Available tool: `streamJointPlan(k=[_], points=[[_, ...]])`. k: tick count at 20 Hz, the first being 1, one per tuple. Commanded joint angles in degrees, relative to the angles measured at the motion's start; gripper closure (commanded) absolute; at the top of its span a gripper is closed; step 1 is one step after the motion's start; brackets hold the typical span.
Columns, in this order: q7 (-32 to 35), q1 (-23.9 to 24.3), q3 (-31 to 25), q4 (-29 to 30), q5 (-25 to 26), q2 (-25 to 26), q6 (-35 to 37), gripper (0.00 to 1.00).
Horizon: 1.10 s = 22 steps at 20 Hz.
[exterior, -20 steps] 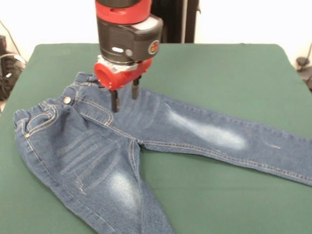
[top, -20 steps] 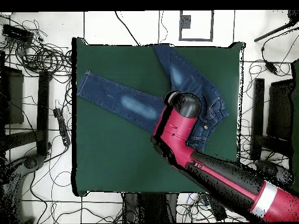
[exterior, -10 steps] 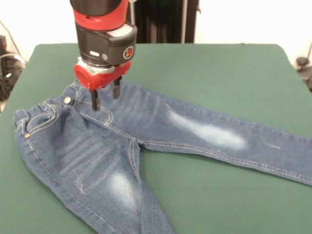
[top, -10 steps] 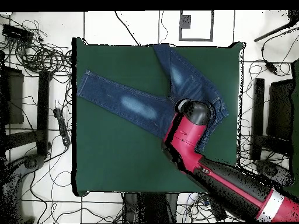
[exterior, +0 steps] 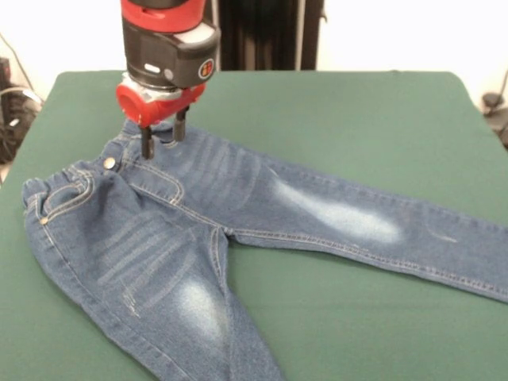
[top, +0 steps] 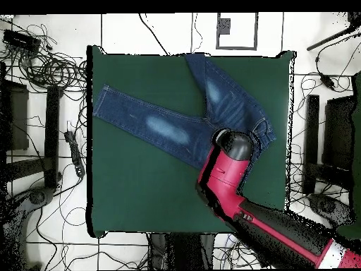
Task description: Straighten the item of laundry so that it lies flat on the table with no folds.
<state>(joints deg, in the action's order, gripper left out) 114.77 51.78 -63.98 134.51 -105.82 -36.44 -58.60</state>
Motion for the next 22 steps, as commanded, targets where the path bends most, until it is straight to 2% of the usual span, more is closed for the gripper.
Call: streamJointPlan(k=[1, 4, 7, 12, 18, 22], points=[[-6.3, -2.8, 5.5, 6.9, 0.6, -1.8, 8.9, 0.0], [-4.9, -2.5, 8.4, 6.9, 6.2, -0.2, 10.9, 0.0], [-3.7, -3.1, 12.7, 4.3, 13.3, 3.8, 11.5, 0.0], [-4.0, -5.1, 18.5, -0.8, 19.3, 9.2, 12.5, 0.0], [-4.4, -8.6, 23.4, -5.9, 21.8, 13.1, 12.7, 0.0], [-6.5, -9.9, 24.5, -7.7, 20.0, 13.4, 13.3, 0.0]])
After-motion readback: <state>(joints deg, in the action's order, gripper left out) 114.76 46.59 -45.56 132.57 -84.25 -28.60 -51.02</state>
